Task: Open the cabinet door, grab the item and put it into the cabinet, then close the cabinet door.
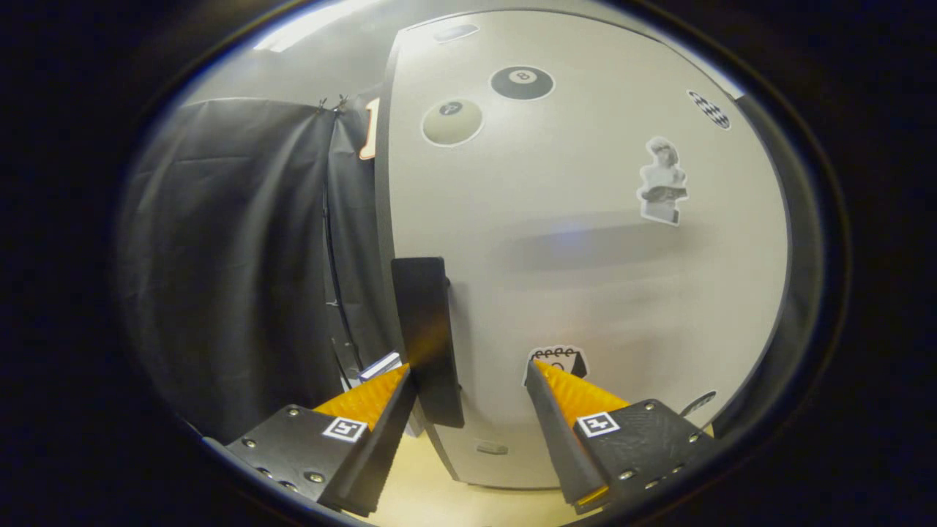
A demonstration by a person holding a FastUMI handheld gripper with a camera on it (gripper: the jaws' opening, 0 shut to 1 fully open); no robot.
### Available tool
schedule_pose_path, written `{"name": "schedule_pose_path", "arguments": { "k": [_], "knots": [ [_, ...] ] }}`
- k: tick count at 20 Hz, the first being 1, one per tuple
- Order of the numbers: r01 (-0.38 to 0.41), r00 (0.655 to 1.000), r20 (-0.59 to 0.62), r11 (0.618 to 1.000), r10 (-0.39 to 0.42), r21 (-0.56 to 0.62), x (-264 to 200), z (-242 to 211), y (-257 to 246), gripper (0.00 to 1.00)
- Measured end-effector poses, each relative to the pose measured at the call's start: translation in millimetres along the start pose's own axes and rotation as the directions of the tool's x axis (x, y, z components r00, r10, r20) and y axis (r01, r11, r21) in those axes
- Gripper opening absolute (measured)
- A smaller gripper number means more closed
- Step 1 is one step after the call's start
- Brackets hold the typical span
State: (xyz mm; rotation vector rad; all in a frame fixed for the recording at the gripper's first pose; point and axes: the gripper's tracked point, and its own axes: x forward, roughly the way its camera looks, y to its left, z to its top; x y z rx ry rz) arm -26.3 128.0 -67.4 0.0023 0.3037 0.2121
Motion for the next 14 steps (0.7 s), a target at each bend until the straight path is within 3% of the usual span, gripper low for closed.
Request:
{"name": "schedule_pose_path", "arguments": {
  "k": [14],
  "knots": [
    [-0.01,1.0,0.012,1.0,0.01,-0.029,0.6,3.0,0.9,0.88]
  ]
}}
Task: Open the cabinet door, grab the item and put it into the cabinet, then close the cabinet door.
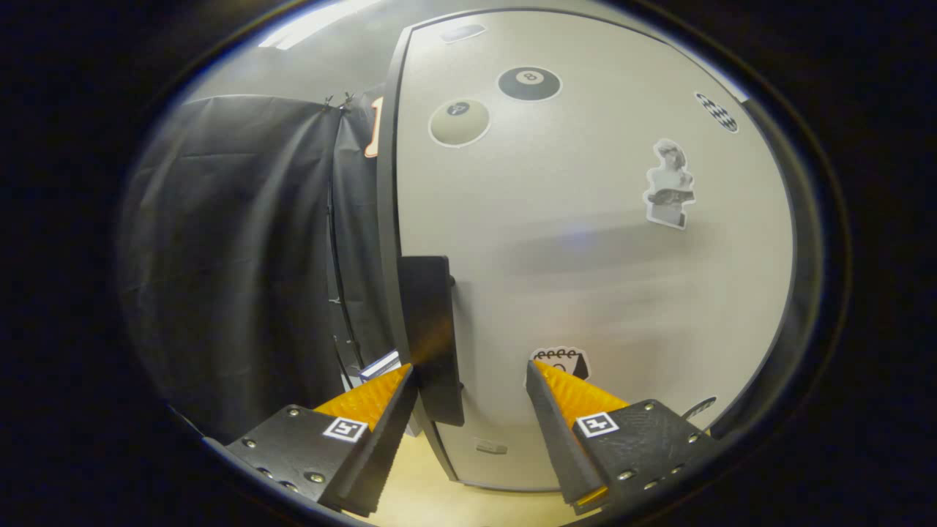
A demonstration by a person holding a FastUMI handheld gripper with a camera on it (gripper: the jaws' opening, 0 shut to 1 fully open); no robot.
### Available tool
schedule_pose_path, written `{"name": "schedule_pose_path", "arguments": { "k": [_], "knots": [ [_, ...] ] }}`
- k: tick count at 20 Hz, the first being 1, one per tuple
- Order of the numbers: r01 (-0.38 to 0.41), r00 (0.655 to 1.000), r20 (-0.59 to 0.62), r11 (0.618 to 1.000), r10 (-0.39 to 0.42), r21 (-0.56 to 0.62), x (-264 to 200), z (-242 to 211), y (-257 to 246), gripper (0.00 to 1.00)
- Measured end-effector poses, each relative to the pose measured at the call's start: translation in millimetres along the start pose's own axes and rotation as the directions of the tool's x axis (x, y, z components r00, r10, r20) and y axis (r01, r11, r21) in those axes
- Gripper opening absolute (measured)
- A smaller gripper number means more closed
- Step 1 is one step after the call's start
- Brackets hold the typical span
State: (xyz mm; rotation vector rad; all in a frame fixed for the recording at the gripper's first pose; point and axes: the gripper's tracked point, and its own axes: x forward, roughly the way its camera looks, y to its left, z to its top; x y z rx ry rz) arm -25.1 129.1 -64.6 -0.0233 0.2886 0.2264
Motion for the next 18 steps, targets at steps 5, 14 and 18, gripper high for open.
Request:
{"name": "schedule_pose_path", "arguments": {
  "k": [5,14,18],
  "knots": [
    [-0.025,0.999,0.027,1.0,0.025,-0.004,-26.3,10.0,4.7,0.88],
    [0.034,0.986,0.163,0.998,-0.026,-0.046,-94.2,55.8,-27.8,0.88],
    [0.073,0.974,0.216,0.997,-0.065,-0.03,-123.7,74.9,-55.4,0.88]
  ]
}}
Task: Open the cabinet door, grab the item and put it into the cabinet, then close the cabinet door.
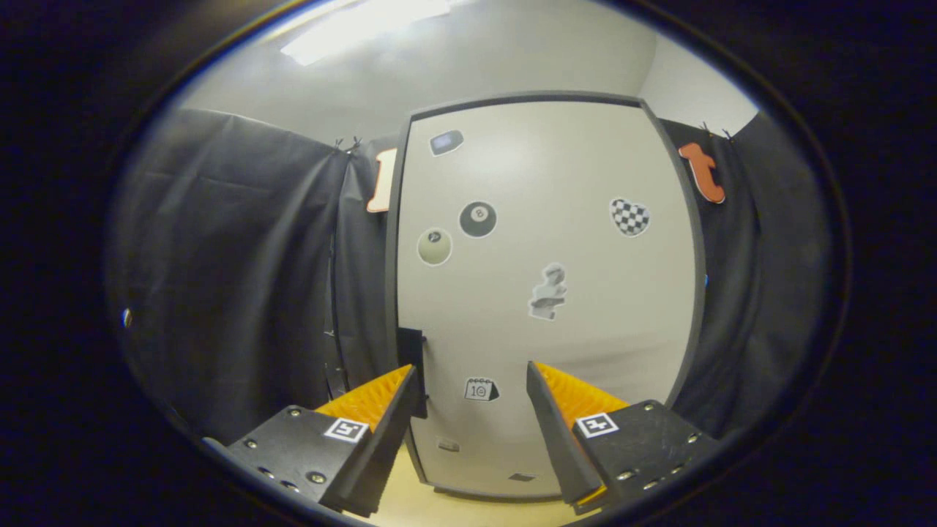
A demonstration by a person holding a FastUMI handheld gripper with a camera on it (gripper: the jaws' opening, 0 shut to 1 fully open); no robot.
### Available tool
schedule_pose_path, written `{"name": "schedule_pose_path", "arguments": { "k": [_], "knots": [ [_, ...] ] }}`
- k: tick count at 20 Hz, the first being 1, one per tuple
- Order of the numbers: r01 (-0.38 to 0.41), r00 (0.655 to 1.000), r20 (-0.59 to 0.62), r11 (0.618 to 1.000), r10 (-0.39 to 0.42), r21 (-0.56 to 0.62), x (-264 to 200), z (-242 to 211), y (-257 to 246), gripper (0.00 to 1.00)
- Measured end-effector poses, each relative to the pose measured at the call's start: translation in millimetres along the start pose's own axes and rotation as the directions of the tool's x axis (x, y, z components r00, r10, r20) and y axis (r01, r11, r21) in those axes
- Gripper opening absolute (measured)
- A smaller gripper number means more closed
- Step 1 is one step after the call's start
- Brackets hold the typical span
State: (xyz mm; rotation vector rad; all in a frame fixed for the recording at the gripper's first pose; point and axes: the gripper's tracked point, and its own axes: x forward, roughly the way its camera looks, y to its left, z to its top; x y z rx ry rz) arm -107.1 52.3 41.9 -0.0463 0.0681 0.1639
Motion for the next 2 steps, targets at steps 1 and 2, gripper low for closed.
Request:
{"name": "schedule_pose_path", "arguments": {
  "k": [1,2],
  "knots": [
    [0.015,1.0,0.008,1.0,-0.015,-0.003,-4.4,3.2,-10.1,0.88],
    [0.034,0.999,0.014,0.999,-0.033,-0.013,-8.8,5.5,-20.4,0.88]
  ]
}}
